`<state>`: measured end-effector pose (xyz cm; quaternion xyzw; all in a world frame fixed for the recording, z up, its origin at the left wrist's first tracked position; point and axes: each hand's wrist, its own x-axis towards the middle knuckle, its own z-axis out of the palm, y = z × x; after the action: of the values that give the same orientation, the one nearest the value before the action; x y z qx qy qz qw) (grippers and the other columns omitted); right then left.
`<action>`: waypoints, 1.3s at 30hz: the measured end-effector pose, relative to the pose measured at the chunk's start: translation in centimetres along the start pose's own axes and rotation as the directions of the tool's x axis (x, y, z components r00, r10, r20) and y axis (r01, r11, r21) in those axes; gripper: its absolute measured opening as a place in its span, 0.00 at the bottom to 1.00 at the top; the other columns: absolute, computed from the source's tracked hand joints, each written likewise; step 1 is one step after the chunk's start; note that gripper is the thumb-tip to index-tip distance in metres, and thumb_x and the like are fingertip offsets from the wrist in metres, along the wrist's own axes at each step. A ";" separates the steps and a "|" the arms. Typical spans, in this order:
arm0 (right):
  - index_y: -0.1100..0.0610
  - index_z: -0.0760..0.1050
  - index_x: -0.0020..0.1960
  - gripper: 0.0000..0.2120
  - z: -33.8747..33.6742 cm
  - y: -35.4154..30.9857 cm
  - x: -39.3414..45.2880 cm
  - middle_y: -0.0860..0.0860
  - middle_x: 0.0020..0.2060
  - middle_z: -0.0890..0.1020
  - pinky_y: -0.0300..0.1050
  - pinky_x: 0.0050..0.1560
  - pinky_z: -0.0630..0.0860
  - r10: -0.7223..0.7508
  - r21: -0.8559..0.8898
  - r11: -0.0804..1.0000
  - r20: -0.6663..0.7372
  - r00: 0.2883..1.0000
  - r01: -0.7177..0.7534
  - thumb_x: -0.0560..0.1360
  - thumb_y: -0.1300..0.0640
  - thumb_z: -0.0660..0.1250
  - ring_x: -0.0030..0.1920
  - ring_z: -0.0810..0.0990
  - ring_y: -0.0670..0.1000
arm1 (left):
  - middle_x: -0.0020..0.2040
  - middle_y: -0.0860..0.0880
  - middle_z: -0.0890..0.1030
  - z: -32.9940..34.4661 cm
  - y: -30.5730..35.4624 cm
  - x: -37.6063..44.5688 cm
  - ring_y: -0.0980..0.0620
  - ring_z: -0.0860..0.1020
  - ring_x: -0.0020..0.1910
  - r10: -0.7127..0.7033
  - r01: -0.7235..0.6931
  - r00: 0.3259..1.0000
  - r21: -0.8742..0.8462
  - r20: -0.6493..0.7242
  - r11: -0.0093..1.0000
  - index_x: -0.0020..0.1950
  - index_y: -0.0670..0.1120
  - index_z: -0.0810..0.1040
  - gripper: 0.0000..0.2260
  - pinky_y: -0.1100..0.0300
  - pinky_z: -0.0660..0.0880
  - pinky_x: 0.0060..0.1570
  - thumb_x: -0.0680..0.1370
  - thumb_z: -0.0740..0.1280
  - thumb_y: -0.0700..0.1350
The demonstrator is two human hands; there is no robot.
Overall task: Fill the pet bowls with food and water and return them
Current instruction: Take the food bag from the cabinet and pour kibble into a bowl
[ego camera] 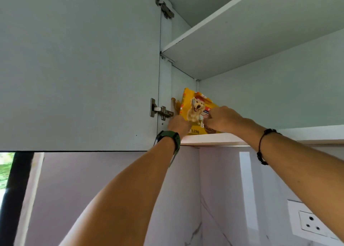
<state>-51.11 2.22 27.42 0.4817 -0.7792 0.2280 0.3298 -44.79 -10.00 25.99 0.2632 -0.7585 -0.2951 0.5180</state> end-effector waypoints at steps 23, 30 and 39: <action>0.57 0.74 0.48 0.10 -0.9 -1.0 -1.8 0.55 0.47 0.75 0.53 0.57 0.69 0.017 -0.114 0.993 -0.051 0.999 -0.022 0.79 0.54 0.56 0.58 0.74 0.58 | 0.55 0.37 0.79 0.7 0.4 2.6 0.41 0.77 0.53 0.021 -0.021 0.993 -0.002 -0.117 1.000 0.51 0.37 0.78 0.08 0.52 0.74 0.47 0.78 0.59 0.35; 0.57 0.71 0.62 0.17 -0.6 -0.8 -1.4 0.56 0.58 0.76 0.58 0.60 0.71 0.165 -0.018 0.985 -0.221 0.961 -0.173 0.78 0.48 0.61 0.61 0.72 0.58 | 0.39 0.44 0.76 -4.9 -0.1 -1.2 0.47 0.74 0.38 0.105 -0.143 0.971 -0.165 -0.216 0.976 0.37 0.44 0.76 0.10 0.56 0.72 0.40 0.77 0.61 0.38; 0.62 0.64 0.70 0.23 -2.0 -0.6 -0.9 0.59 0.68 0.70 0.48 0.62 0.68 0.378 0.588 0.700 0.178 0.909 -0.406 0.79 0.53 0.61 0.67 0.69 0.58 | 0.51 0.47 0.78 -5.3 -1.7 -5.0 0.47 0.77 0.50 0.024 -0.027 1.000 -0.428 -0.013 0.903 0.54 0.49 0.73 0.07 0.54 0.74 0.50 0.78 0.66 0.48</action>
<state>-49.70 3.84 28.10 0.3899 -0.7539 0.5223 0.0826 -38.04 -8.56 23.10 0.1341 -0.6766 -0.4466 0.5699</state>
